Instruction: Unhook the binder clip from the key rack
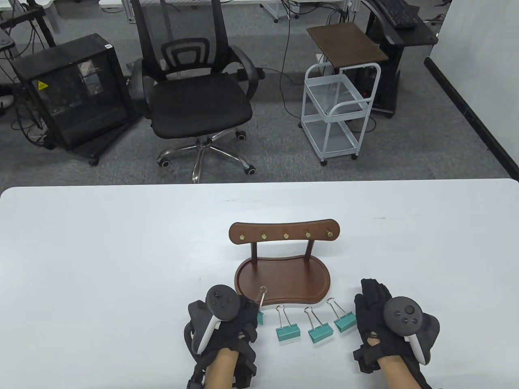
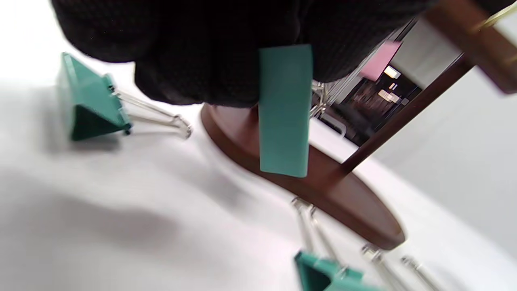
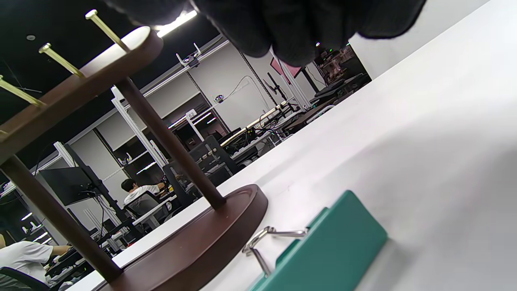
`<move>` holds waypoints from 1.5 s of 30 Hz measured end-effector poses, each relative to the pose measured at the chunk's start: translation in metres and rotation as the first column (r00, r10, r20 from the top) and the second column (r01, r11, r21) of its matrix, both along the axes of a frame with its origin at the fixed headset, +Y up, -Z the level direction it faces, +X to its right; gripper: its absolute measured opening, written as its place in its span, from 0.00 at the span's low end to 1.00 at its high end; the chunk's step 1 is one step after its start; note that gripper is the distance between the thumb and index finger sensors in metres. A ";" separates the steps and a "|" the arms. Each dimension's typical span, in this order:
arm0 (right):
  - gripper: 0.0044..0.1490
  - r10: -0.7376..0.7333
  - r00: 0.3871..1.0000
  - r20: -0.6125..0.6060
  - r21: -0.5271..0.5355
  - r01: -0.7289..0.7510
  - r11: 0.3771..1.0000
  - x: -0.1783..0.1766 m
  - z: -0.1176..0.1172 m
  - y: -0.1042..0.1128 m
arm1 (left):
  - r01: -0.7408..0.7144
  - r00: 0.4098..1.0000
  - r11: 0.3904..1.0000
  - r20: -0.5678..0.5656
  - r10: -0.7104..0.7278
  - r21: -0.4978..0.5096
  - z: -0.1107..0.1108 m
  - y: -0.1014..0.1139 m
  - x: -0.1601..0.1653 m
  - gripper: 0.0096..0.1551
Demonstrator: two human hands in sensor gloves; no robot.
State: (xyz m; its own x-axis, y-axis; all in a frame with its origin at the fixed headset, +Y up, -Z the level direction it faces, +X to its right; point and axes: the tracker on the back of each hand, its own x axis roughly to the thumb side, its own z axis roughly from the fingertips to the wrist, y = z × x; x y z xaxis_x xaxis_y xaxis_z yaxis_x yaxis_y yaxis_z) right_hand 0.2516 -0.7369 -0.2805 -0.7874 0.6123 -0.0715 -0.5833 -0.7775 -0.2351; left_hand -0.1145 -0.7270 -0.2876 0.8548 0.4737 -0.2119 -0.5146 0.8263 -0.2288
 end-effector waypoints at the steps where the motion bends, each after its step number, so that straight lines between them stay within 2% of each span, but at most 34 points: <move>1: 0.37 0.000 1.000 -0.001 0.000 0.000 1.000 0.000 0.000 0.000 | 0.018 1.000 0.999 -0.002 -0.018 -0.036 0.000 -0.002 0.001 0.26; 8: 0.37 -0.003 1.000 -0.003 0.009 0.003 1.000 0.000 0.000 0.001 | 0.145 0.989 0.981 0.033 -0.142 -0.132 -0.002 -0.011 0.011 0.25; 18: 0.37 0.002 1.000 -0.009 0.018 -0.002 1.000 -0.001 -0.001 0.001 | 0.244 0.970 0.957 0.053 -0.239 -0.157 -0.003 -0.019 0.023 0.25; 27: 0.37 0.018 1.000 -0.008 0.016 -0.018 1.000 -0.002 -0.001 0.001 | 0.420 0.906 0.905 0.082 -0.415 -0.068 -0.003 -0.018 0.034 0.24; 31: 0.37 0.019 1.000 -0.009 0.014 -0.019 1.000 -0.002 -0.001 0.001 | 0.510 0.857 0.860 0.101 -0.505 -0.026 -0.004 -0.017 0.038 0.24; 40: 0.37 0.023 1.000 -0.010 0.011 -0.023 1.000 -0.003 -0.001 0.001 | 0.569 0.819 0.822 0.083 -0.567 0.000 -0.003 -0.015 0.041 0.21; 45: 0.37 0.031 0.999 -0.013 0.012 -0.031 0.999 -0.003 -0.001 0.002 | 0.547 0.834 0.836 0.069 -0.548 0.030 -0.002 -0.011 0.039 0.21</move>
State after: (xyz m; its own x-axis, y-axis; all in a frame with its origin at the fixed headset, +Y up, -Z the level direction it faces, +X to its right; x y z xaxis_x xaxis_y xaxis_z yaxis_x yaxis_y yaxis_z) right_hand 0.2481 -0.7352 -0.2816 -0.8069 0.5883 -0.0539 -0.5621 -0.7926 -0.2365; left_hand -0.0754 -0.7381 -0.2892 0.9876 -0.0751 -0.1379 0.0405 0.9703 -0.2384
